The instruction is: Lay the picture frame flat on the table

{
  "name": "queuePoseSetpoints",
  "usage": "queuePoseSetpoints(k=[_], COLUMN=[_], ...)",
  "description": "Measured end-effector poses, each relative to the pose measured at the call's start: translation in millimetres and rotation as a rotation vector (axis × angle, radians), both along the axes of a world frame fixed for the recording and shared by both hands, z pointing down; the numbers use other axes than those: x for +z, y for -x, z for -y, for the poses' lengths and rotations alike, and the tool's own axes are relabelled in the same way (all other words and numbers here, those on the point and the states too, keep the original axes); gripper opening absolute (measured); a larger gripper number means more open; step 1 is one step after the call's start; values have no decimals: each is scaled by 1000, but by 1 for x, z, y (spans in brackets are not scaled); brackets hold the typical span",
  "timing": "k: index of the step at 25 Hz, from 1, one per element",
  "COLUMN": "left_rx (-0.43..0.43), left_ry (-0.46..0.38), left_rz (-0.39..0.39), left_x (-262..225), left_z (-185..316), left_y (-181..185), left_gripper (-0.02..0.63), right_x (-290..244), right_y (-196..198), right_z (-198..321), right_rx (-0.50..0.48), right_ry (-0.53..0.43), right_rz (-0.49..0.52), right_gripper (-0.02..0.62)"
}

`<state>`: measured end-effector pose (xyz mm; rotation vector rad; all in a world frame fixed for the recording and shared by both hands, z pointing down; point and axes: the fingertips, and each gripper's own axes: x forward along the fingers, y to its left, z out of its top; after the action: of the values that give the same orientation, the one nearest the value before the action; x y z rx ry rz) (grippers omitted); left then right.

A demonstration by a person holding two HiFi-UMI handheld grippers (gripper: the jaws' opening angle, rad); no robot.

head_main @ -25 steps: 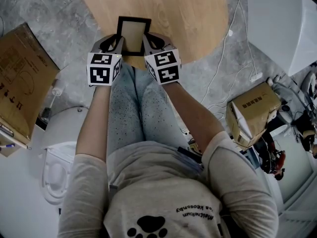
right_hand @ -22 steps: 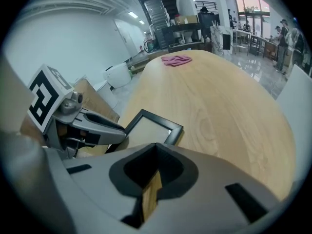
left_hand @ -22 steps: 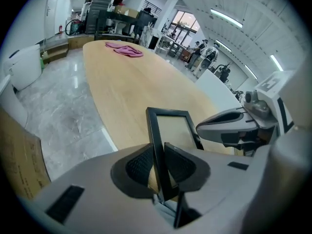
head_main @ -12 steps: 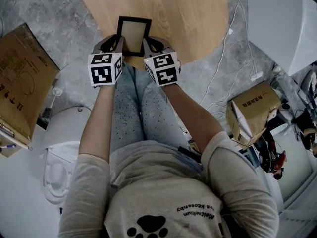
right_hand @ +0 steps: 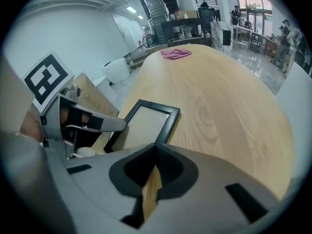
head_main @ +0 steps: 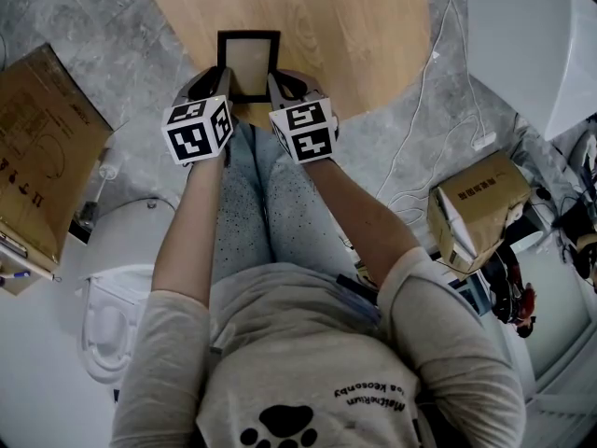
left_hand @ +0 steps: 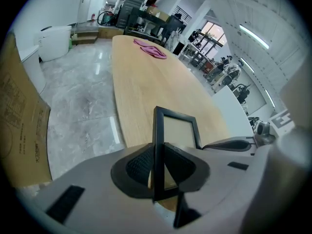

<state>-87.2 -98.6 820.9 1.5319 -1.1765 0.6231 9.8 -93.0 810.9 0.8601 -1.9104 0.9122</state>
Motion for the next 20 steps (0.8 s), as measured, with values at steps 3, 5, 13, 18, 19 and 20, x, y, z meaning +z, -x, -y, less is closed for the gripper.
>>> queuePoseSetpoints(k=[3, 5, 13, 18, 19, 20], left_rx=[-2, -6, 258, 262, 257, 254], left_ry=[-2, -11, -106, -79, -78, -78], left_rz=[-6, -6, 103, 98, 94, 91], left_x=[0, -3, -15, -6, -6, -6], left_z=[0, 0, -10, -14, -14, -13], left_y=[1, 4, -8, -10, -10, -10], left_gripper=[80, 86, 9, 9, 9, 9], right_x=[1, 1, 0, 3, 3, 3], right_y=[1, 2, 4, 2, 2, 2], right_z=[0, 0, 2, 2, 2, 2], right_rx=[-7, -18, -26, -18, -12, 0], right_ry=[-4, -10, -23, -32, -31, -29], right_rz=[1, 2, 5, 8, 8, 12], right_gripper=[9, 9, 9, 9, 9, 9])
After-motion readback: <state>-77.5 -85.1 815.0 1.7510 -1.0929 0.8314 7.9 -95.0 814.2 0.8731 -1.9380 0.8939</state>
